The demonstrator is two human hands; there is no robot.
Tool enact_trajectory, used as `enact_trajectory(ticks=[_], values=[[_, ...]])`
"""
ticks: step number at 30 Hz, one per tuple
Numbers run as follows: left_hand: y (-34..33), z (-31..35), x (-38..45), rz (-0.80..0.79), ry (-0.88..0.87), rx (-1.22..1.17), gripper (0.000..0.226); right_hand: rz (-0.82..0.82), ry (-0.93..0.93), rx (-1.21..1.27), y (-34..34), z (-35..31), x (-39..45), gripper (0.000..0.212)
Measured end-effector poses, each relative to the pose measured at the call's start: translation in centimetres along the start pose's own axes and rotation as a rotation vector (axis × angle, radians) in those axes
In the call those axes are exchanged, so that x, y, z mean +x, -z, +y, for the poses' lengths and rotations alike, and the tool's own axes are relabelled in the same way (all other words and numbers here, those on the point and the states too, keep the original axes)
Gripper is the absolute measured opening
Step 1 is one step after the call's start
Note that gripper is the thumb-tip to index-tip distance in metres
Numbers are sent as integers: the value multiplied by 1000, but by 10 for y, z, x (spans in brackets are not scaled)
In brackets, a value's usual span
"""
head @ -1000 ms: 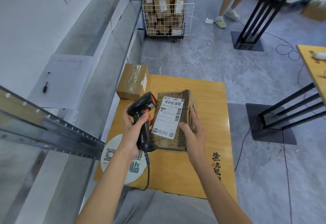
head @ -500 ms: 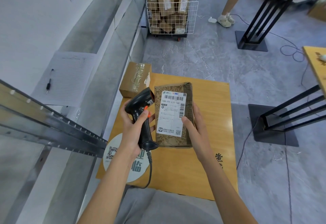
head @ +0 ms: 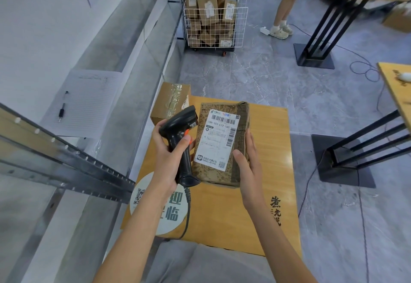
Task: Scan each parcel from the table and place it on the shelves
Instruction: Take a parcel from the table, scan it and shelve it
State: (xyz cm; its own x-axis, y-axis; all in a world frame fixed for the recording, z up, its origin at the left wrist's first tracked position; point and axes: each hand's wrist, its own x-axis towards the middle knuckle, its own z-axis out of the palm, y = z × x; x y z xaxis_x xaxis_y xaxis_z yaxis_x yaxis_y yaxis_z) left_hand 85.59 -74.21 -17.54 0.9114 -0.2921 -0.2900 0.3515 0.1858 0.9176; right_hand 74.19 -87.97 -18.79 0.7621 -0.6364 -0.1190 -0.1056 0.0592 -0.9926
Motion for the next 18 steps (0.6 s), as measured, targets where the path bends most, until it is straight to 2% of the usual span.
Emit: enact_trajectory(ticks=[3, 5, 9, 13, 18], values=[[-2, 6, -2, 0, -51, 71, 57, 67, 41, 71, -3, 0, -2, 56], [-3, 12, -5, -14, -155, 158, 60, 95, 59, 55, -7, -1, -4, 57], [-5, 30, -12, -33, -366, 396, 65, 205, 106, -188, -7, -9, -4, 59], [-6, 31, -18, -60, -421, 467, 69, 266, 120, -397, -4, -14, -5, 60], [-12, 26, -23, -91, -400, 464, 71, 260, 107, -493, -12, -11, -7, 60]])
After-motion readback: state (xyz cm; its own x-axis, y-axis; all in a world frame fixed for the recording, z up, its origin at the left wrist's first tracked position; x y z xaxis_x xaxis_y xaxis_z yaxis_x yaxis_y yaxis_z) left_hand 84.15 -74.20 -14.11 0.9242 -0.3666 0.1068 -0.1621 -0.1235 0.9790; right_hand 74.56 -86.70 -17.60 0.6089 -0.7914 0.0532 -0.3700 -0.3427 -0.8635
